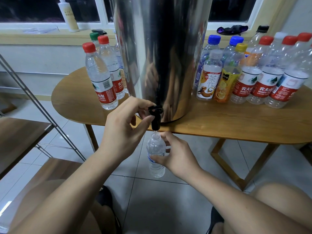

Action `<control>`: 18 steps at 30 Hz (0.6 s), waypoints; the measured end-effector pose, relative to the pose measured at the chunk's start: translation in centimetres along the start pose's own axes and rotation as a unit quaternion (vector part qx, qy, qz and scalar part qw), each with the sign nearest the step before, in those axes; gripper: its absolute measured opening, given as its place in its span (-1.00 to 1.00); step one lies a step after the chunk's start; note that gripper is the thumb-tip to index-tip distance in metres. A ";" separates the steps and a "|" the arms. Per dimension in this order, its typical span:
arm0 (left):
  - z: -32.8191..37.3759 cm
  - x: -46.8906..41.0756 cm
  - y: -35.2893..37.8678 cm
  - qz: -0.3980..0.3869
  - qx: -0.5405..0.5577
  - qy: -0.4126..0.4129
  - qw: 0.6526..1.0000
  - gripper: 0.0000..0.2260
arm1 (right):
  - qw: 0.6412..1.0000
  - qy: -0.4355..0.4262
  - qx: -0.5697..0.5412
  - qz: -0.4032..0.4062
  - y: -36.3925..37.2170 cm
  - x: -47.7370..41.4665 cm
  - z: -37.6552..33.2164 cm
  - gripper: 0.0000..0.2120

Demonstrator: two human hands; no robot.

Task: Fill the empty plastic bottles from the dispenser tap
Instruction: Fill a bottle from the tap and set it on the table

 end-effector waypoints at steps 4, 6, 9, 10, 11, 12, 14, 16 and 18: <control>0.0 0.0 0.0 0.000 0.000 0.001 1.000 -0.75 | 1.000 0.000 -0.004 -0.001 0.0 0.0 0.0 -0.34; 0.0 0.0 0.0 0.001 0.000 0.001 1.000 -0.75 | 1.000 0.000 0.000 -0.001 0.0 0.0 0.0 -0.33; -0.1 0.0 0.0 0.001 0.001 0.000 1.000 -0.75 | 1.000 0.002 0.004 0.000 0.1 -0.1 0.1 -0.32; -0.1 0.0 0.0 0.001 0.002 0.000 1.000 -0.75 | 1.000 0.003 0.003 0.000 0.1 -0.1 0.1 -0.32; -0.1 0.0 0.0 0.001 0.003 0.000 1.000 -0.75 | 1.000 0.004 0.003 -0.001 0.1 -0.1 0.1 -0.31; -0.1 0.0 0.0 0.001 0.003 0.000 1.000 -0.75 | 1.000 0.004 0.004 0.000 0.1 0.0 0.1 -0.31; 0.0 0.0 0.0 0.001 0.003 0.002 1.000 -0.75 | 1.000 0.002 0.008 0.000 0.0 0.0 0.1 -0.30; -0.1 0.0 0.0 0.001 0.005 0.003 1.000 -0.75 | 1.000 0.003 0.009 -0.002 0.0 0.0 0.0 -0.31; -0.2 0.0 0.1 -0.001 0.009 -0.002 1.000 -0.72 | 1.000 0.004 0.010 -0.001 -0.1 0.0 0.0 -0.32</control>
Point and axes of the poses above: each hand's wrist, its own x-axis away from the middle knuckle, its own y-axis out of the palm, z = x × y, the point moved 3 cm from there along -x, towards the middle knuckle, and after that the axes turned 4 degrees about -y, right-handed, at the moved point
